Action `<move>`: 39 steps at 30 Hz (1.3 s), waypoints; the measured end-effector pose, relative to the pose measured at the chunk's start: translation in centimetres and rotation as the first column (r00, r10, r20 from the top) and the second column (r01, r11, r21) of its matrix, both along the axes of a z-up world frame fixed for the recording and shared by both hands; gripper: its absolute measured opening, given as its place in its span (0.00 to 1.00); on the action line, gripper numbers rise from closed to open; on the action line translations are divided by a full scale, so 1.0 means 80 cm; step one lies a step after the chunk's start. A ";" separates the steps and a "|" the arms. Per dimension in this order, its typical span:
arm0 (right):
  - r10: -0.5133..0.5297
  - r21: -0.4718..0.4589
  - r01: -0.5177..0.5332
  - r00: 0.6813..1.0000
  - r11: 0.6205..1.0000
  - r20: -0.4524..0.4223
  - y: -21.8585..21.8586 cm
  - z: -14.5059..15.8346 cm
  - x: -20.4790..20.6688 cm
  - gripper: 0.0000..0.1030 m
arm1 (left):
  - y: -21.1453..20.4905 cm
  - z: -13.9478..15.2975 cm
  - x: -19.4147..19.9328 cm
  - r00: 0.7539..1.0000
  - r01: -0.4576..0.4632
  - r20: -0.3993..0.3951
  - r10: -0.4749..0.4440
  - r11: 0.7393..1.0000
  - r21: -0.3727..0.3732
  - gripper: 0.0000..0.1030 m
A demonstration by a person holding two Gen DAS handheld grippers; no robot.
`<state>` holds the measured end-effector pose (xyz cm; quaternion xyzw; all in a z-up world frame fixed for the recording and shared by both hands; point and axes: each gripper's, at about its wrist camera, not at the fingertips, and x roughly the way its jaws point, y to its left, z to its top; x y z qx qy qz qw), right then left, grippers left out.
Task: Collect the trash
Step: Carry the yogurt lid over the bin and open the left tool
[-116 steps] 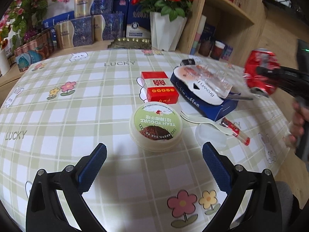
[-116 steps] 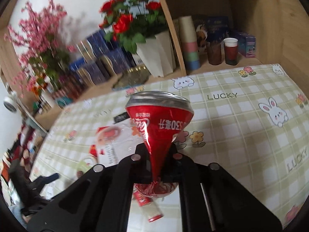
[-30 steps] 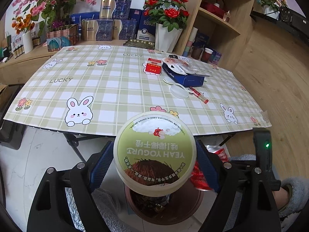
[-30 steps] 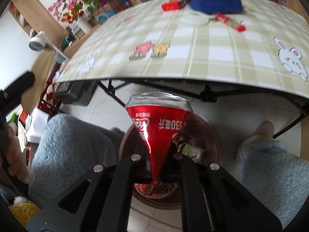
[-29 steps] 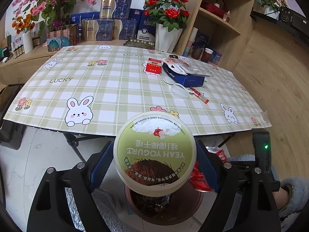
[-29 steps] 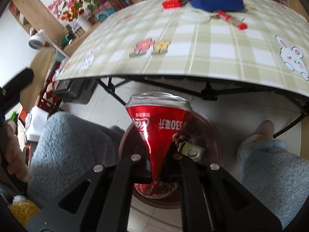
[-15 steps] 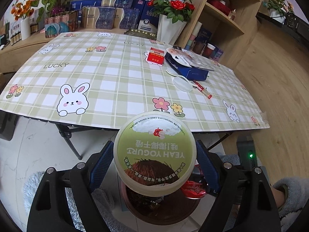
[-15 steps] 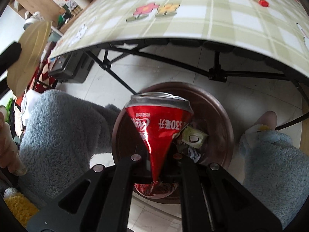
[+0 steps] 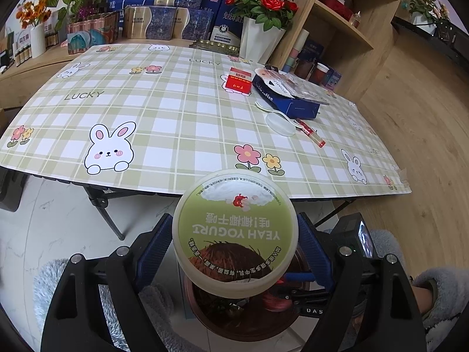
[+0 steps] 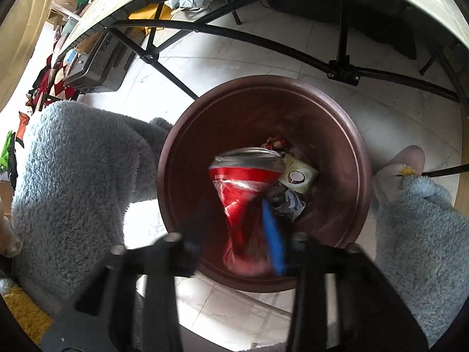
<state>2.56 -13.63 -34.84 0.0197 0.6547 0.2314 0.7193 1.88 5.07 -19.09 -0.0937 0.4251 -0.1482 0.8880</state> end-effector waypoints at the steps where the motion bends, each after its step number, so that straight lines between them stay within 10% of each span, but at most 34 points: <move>1: -0.017 0.005 0.016 1.000 1.000 0.012 -0.004 0.005 0.001 0.50 | -0.001 0.001 0.000 1.000 0.002 0.001 -0.002 1.000 0.002 0.79; 7: -0.156 0.053 0.150 0.977 0.987 0.145 -0.034 0.050 0.008 0.83 | -0.003 0.005 -0.003 1.000 0.008 0.015 -0.008 1.000 0.012 0.79; 24: -0.306 0.044 0.367 0.696 0.929 0.650 -0.099 0.166 -0.011 0.94 | -0.024 0.006 -0.009 0.990 0.108 0.075 -0.116 0.989 0.101 0.80; 39: -0.319 0.035 0.390 0.695 0.920 0.645 -0.097 0.156 -0.029 0.94 | -0.065 -0.053 -0.013 0.963 0.267 0.002 -0.270 0.951 0.155 0.80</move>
